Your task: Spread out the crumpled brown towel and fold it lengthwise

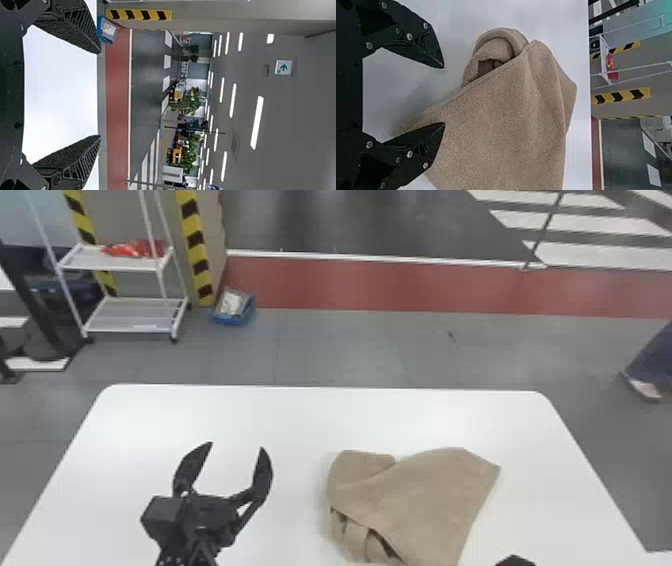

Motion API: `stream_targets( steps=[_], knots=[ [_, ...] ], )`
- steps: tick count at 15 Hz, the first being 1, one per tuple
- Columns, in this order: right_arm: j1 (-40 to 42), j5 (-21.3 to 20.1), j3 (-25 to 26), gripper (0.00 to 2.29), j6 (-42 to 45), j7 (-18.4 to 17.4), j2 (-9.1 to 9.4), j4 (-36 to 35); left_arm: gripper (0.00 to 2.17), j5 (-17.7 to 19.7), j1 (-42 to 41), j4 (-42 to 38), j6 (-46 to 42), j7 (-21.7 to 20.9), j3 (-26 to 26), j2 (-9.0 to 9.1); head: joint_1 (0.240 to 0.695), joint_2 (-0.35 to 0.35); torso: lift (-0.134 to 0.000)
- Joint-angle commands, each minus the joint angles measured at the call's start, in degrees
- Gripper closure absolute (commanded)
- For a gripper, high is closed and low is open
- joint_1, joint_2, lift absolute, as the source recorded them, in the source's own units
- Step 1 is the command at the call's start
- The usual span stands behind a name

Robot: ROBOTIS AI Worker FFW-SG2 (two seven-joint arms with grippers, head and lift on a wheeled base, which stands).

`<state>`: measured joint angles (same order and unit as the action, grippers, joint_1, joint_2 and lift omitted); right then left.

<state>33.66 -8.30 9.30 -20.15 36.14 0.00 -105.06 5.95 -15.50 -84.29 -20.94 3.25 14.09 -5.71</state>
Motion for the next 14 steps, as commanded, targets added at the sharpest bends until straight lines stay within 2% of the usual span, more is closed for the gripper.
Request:
stream_targets(
  steps=[1,7,13,14],
  knots=[
    [0.1,-0.1,1.1,0.44,-0.4,0.0,0.05,-0.1,0.14,0.0,-0.1,0.0,-0.4,0.1,0.0,0.0,0.695,-0.102,0.0],
    [-0.6,-1.3,2.0,0.44,-2.5,-0.2,0.05,-0.1,0.14,-0.1,-0.3,-0.4,-0.5,0.1,0.3,0.0,0.695,-0.138,0.0],
    [-2.6,-2.9,1.4,0.48,-7.1,-0.5,0.05,0.1,0.14,-0.1,-0.8,-1.1,-0.5,0.2,0.3,-0.18,0.695,-0.142,0.0],
    [-2.6,-3.0,1.4,0.63,-7.6,-0.5,0.05,0.0,0.14,-0.1,-0.8,-1.1,-0.5,0.2,0.3,-0.18,0.695,-0.144,0.0]
  ],
)
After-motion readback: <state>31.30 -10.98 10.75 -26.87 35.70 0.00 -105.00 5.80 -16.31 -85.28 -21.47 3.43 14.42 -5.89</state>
